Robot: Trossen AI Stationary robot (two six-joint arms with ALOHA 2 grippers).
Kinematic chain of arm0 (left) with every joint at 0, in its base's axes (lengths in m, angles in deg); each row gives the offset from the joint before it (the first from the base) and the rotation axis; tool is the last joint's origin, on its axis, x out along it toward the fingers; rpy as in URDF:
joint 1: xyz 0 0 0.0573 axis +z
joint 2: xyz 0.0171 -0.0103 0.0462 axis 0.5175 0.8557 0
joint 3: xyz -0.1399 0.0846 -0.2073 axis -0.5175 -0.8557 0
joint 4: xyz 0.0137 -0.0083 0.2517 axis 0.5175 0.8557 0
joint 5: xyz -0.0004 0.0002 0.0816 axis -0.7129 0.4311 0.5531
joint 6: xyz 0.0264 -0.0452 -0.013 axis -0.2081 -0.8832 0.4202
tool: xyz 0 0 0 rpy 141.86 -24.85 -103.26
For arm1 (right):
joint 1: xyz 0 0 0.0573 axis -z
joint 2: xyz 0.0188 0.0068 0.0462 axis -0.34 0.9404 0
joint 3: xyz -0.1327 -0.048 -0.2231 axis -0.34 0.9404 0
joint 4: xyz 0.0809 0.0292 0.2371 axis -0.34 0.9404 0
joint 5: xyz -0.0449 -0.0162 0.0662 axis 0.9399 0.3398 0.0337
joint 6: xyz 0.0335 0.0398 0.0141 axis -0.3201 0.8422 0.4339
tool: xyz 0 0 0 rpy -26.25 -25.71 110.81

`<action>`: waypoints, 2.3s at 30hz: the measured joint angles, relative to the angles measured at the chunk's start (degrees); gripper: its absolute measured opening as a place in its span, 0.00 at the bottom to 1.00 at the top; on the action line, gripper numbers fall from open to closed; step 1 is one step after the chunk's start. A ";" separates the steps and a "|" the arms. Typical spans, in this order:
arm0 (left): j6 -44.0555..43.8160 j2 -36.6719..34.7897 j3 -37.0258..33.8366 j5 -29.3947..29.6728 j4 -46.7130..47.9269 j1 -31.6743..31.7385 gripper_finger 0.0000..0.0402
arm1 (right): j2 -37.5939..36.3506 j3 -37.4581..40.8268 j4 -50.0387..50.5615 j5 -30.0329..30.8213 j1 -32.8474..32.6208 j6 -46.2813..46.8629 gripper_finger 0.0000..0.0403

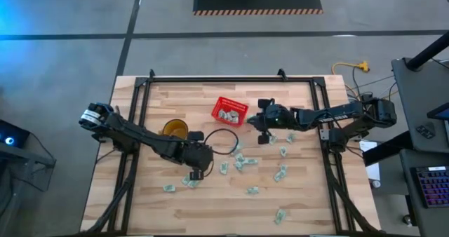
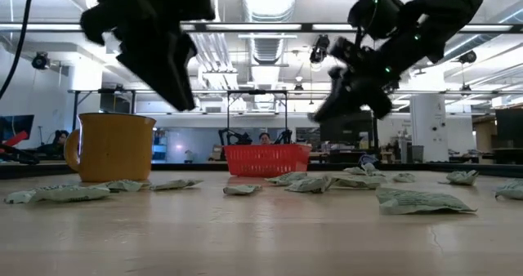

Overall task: Pick and place Stevia / Truvia into bins
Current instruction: Put the stevia packet into the red basket

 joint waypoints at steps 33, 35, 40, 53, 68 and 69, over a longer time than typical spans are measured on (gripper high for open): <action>-6.81 0.29 -11.28 -0.19 -10.35 -0.64 0.39 | 18.67 -12.48 -7.56 -2.93 7.21 2.38 0.23; -6.84 0.29 -12.39 -0.23 -12.60 -0.64 0.39 | 17.22 -12.87 -4.69 -3.00 7.11 1.93 0.26; -6.93 0.32 -14.74 -0.21 -16.83 -0.64 0.39 | 11.15 -13.16 3.82 -3.04 6.09 2.91 0.29; -6.88 0.34 -18.16 -0.43 -24.17 0.11 0.39 | -7.69 -11.20 29.86 -3.19 0.64 11.03 0.28; -6.99 6.56 -17.94 -4.97 -29.30 3.04 0.37 | -24.62 -1.49 34.60 -2.96 -10.42 16.64 0.23; -6.98 6.54 -17.94 -5.08 -29.28 3.11 0.36 | -25.32 -1.00 34.59 -2.94 -10.79 16.66 0.22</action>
